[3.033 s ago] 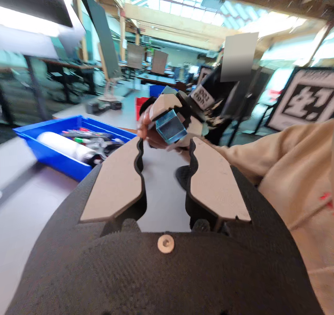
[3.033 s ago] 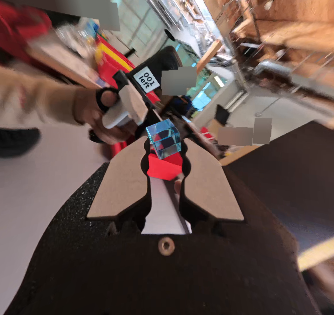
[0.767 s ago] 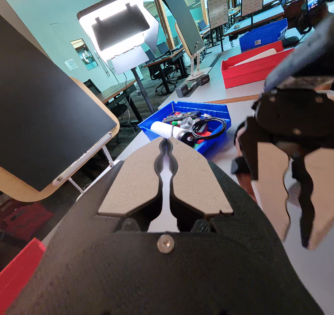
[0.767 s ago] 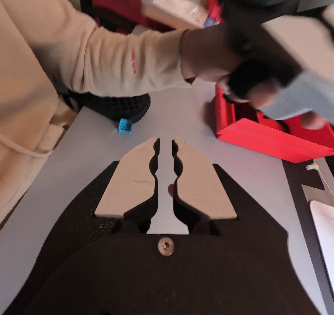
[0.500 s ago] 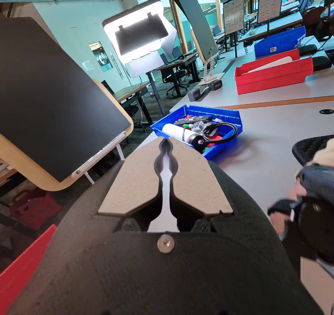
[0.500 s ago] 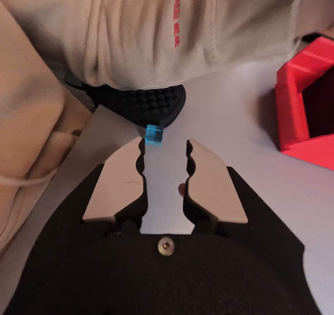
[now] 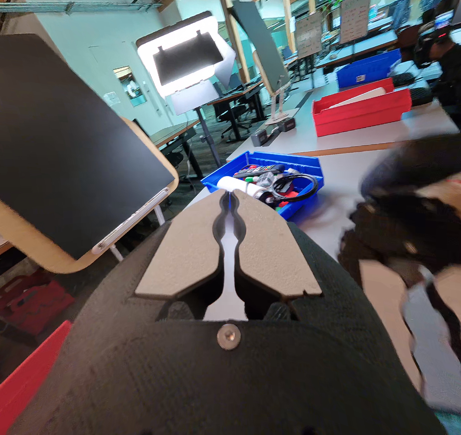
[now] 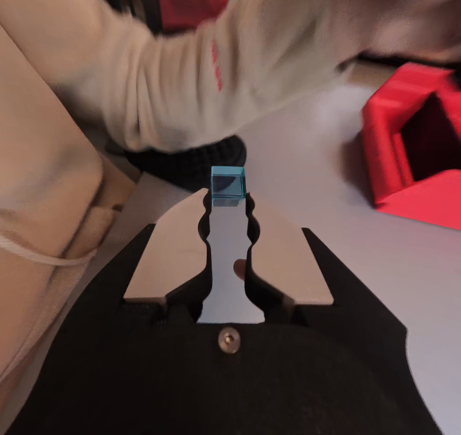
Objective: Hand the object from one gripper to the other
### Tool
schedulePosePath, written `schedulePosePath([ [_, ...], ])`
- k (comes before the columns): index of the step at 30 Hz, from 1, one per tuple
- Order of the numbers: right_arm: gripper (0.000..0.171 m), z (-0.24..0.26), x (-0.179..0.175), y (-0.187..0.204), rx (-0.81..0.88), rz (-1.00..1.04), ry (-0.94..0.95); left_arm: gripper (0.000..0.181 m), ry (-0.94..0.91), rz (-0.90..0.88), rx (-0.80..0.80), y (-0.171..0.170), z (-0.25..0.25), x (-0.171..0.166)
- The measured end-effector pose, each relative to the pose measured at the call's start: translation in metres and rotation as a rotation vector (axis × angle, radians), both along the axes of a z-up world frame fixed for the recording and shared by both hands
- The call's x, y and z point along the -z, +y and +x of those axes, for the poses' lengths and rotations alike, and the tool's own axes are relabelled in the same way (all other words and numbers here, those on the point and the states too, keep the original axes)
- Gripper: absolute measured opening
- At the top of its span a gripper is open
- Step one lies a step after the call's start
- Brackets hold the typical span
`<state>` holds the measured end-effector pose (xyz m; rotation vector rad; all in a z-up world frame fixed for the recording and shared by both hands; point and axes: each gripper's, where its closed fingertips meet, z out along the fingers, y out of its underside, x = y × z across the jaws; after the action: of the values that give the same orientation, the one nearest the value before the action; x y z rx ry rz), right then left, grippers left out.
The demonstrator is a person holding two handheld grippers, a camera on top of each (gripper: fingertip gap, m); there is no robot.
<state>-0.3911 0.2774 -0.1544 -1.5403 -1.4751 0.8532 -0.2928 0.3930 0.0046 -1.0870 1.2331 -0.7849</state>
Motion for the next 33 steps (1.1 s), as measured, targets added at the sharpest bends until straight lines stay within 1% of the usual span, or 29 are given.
schedulePosePath([
  [4,0.025,0.052,-0.093,0.015,0.027,-0.052,0.391,0.012,-0.058,-0.014,0.156,-0.024,0.002,-0.008],
  [6,0.026,0.079,-0.118,0.024,0.064,-0.052,0.48,0.019,-0.098,-0.036,0.247,-0.037,0.001,-0.014],
  [8,0.026,0.101,-0.132,0.03,0.087,-0.051,0.54,0.026,-0.122,-0.058,0.341,-0.05,-0.001,-0.017],
  [11,0.026,0.121,-0.146,0.033,0.072,-0.121,0.634,0.038,-0.123,-0.047,0.432,-0.066,-0.002,-0.017],
  [13,0.026,0.127,-0.15,0.033,0.039,-0.193,0.684,0.047,-0.069,-0.002,0.441,-0.073,0.003,-0.008],
  [16,0.026,0.127,-0.15,0.031,-0.018,-0.3,0.714,0.053,0.006,0.053,0.437,-0.08,0.012,0.006],
  [19,0.026,0.12,-0.142,0.024,-0.076,-0.369,0.681,0.054,0.062,0.083,0.448,-0.087,0.019,0.016],
  [20,0.026,0.118,-0.142,0.021,-0.099,-0.387,0.686,0.052,0.09,0.094,0.459,-0.091,0.02,0.021],
  [21,0.025,0.116,-0.142,0.019,-0.12,-0.411,0.694,0.047,0.115,0.109,0.468,-0.094,0.021,0.026],
  [22,0.025,0.113,-0.14,0.019,-0.125,-0.435,0.689,0.036,0.129,0.131,0.471,-0.096,0.021,0.028],
  [23,0.025,0.11,-0.137,0.021,-0.11,-0.453,0.675,0.035,0.133,0.159,0.465,-0.097,0.022,0.029],
  [25,0.026,0.112,-0.142,0.025,-0.097,-0.484,0.713,0.035,0.119,0.171,0.406,-0.091,0.025,0.024],
  [26,0.025,0.115,-0.146,0.031,-0.056,-0.475,0.738,0.034,0.114,0.158,0.361,-0.084,0.027,0.021],
  [27,0.026,0.119,-0.149,0.039,0.013,-0.432,0.755,0.032,0.105,0.132,0.32,-0.077,0.029,0.019],
  [28,0.021,0.124,-0.152,0.046,0.088,-0.344,0.762,0.033,0.095,0.082,0.3,-0.071,0.03,0.017],
  [30,0.027,0.136,-0.162,0.052,0.2,-0.117,0.766,0.033,0.073,-0.075,0.291,-0.062,0.032,0.015],
  [31,0.031,0.138,-0.162,0.052,0.242,0.008,0.71,0.033,0.057,-0.167,0.287,-0.057,0.033,0.014],
  [33,0.045,0.14,-0.153,0.056,0.346,0.312,0.501,0.033,0.028,-0.376,0.326,-0.054,0.037,0.014],
])
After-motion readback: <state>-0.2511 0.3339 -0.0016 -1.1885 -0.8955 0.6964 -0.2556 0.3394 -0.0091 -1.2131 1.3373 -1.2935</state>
